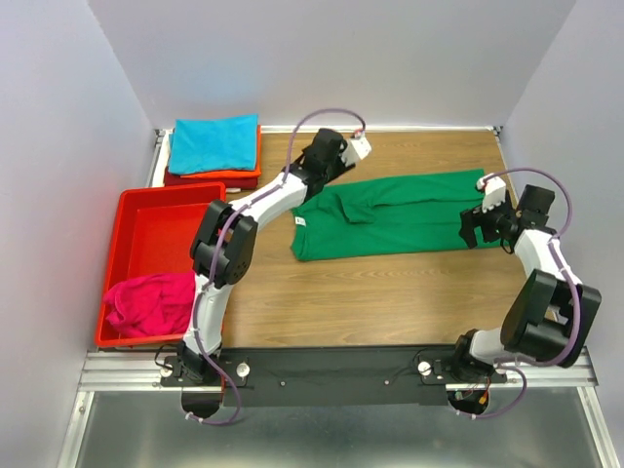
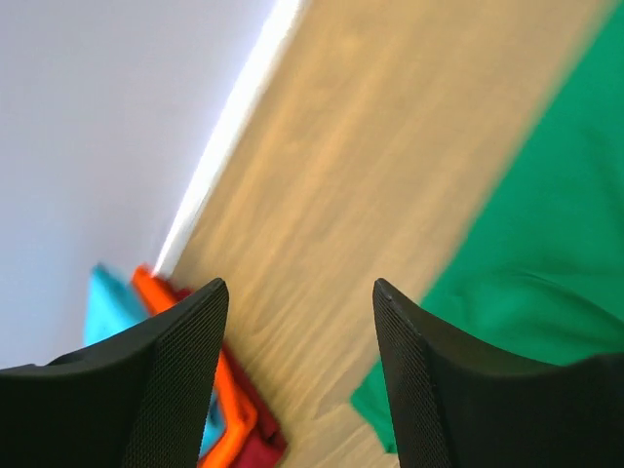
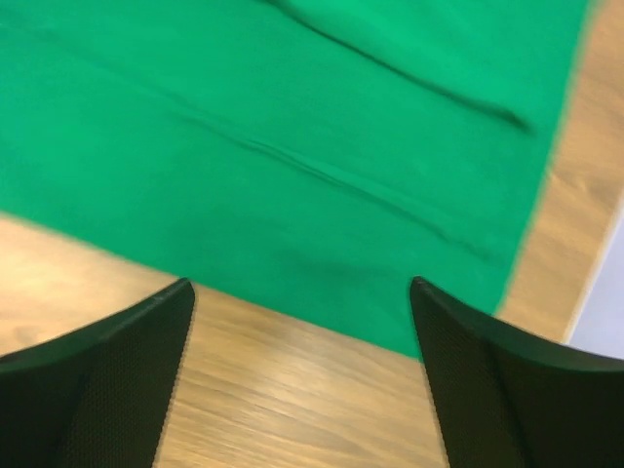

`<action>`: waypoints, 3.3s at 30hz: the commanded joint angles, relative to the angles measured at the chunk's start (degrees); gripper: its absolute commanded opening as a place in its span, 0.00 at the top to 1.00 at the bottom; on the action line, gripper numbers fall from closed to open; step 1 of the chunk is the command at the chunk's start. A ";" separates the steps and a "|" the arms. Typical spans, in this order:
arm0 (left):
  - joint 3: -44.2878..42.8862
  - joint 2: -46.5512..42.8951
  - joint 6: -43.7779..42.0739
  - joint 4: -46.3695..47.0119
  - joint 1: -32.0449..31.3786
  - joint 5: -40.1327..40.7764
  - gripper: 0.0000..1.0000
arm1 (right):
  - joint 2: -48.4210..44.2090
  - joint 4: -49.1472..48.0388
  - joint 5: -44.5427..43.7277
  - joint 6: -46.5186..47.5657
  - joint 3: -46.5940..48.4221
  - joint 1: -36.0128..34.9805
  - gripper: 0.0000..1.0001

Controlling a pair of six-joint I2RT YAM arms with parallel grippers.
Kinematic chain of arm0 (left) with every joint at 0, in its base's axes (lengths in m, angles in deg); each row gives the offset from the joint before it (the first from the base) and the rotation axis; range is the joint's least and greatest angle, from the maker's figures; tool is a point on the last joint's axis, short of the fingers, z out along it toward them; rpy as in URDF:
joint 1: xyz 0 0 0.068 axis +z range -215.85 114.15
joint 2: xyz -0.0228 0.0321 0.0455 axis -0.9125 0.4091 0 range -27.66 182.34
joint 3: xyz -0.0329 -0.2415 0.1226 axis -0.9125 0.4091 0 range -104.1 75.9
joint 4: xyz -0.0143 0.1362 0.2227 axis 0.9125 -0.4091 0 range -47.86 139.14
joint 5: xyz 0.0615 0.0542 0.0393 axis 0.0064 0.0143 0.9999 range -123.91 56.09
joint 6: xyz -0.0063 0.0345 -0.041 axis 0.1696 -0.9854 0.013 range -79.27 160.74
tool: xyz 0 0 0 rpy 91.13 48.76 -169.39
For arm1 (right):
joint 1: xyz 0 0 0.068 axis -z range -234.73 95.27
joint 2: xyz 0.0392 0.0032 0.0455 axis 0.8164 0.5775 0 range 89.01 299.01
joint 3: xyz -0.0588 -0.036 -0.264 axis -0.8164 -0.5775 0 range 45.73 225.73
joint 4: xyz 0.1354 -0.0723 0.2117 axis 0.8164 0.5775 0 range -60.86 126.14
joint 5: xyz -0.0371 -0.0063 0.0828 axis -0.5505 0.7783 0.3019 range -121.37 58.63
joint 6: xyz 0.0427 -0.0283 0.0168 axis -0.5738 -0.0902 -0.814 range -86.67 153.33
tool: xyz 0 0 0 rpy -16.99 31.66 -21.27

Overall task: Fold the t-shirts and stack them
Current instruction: Fold the tshirt

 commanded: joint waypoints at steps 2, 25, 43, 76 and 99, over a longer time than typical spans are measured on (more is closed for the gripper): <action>-7.01 -7.74 18.32 -6.91 2.00 12.54 0.28 | -7.47 3.47 10.36 6.94 -4.14 -2.56 0.00; 56.89 -69.21 27.74 9.70 4.64 -4.34 0.25 | 28.19 4.62 -24.41 -9.93 30.30 -56.61 0.31; 56.10 -68.78 27.57 8.47 4.64 -6.63 0.25 | 35.05 4.53 -39.87 -11.95 36.28 -57.06 0.75; 56.27 -69.65 29.85 9.26 4.82 -8.12 0.23 | 8.41 12.63 -9.37 19.71 7.63 -51.25 0.22; 56.63 -70.62 30.47 9.61 4.82 -8.04 0.23 | 18.79 3.74 -24.16 10.38 6.58 -55.74 0.63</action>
